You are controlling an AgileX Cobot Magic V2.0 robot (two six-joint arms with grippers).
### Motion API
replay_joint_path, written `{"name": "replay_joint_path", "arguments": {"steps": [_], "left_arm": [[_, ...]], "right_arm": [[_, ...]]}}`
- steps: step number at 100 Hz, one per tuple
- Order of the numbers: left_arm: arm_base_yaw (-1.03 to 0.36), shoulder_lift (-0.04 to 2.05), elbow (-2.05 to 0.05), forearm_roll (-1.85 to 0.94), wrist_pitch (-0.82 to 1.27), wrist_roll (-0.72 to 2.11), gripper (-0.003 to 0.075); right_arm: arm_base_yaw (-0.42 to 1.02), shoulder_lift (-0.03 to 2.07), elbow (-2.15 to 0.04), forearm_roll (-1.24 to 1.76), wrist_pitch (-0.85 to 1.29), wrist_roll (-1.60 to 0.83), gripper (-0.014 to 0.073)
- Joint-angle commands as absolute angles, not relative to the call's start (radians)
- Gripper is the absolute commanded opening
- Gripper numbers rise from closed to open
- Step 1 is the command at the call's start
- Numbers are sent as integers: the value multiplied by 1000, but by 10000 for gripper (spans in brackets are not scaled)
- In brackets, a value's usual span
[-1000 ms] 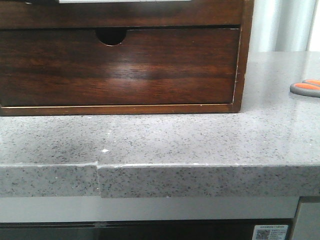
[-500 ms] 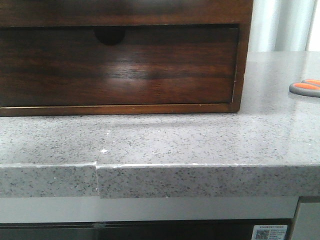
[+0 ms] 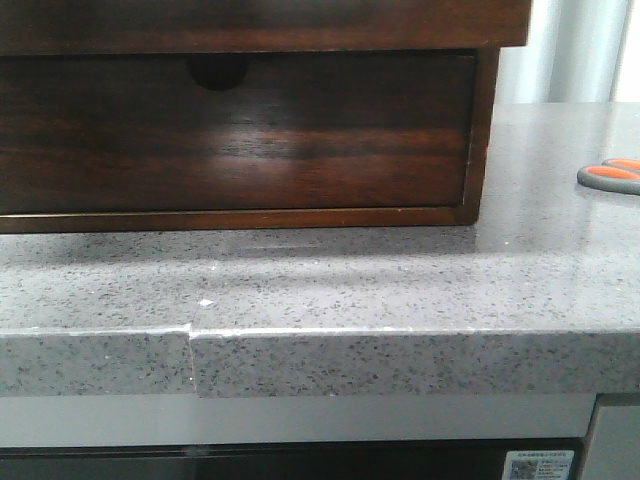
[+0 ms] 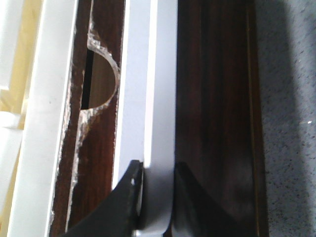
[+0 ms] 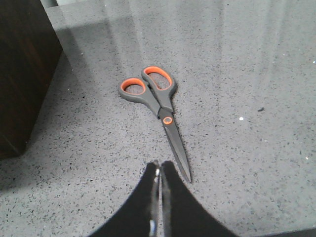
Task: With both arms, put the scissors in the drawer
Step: 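Pull the wooden drawer out toward the robot with the left gripper, then move the open right gripper above the grey orange-handled scissors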
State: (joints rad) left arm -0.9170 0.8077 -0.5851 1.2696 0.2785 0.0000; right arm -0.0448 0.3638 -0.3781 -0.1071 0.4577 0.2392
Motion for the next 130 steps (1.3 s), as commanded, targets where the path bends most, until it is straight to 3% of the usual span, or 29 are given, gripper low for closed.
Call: {"name": "replay_joint_path", "arguments": {"steps": [1,36,80,106,130], "left_arm": [[-959,735,-624,1243,169,-57,-21],[-1035,685,-599,1241,170,-57,-22],[-1035,690,-599,1243,168,-57,-17],[-1035,718,-599,1253,196,-57,187],[-1035,720,-599,1312,190,-57,199]], "right_arm": [[-43,377,-403,-113,385,234,-61],[-43,377,-403,-113,387,234,-61],[-43,377,-403,-113,389,234,-61],[-43,377,-403,-113,389,234,-61],[-43,377,-403,-113,389,234,-61]]}}
